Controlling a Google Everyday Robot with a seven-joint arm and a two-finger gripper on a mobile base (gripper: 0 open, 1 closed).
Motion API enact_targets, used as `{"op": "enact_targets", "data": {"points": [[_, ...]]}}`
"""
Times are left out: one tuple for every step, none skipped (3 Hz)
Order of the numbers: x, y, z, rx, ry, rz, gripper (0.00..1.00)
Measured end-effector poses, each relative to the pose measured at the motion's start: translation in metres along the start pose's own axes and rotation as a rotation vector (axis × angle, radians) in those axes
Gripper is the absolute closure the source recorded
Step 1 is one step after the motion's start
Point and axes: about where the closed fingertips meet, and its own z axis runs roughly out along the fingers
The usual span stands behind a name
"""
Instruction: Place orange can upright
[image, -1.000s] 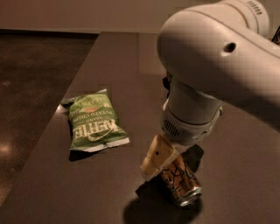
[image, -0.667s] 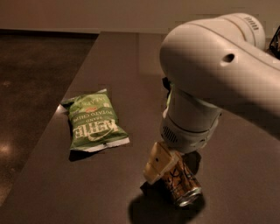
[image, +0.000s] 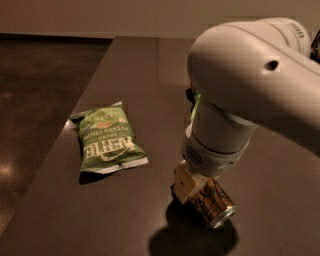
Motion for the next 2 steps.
{"op": "enact_targets", "data": {"points": [[-0.015, 0.001, -0.025, -0.018, -0.125, -0.079, 0.86], [-0.035, -0.004, -0.045, -0.032, -0.267, -0.185, 1.00]]}}
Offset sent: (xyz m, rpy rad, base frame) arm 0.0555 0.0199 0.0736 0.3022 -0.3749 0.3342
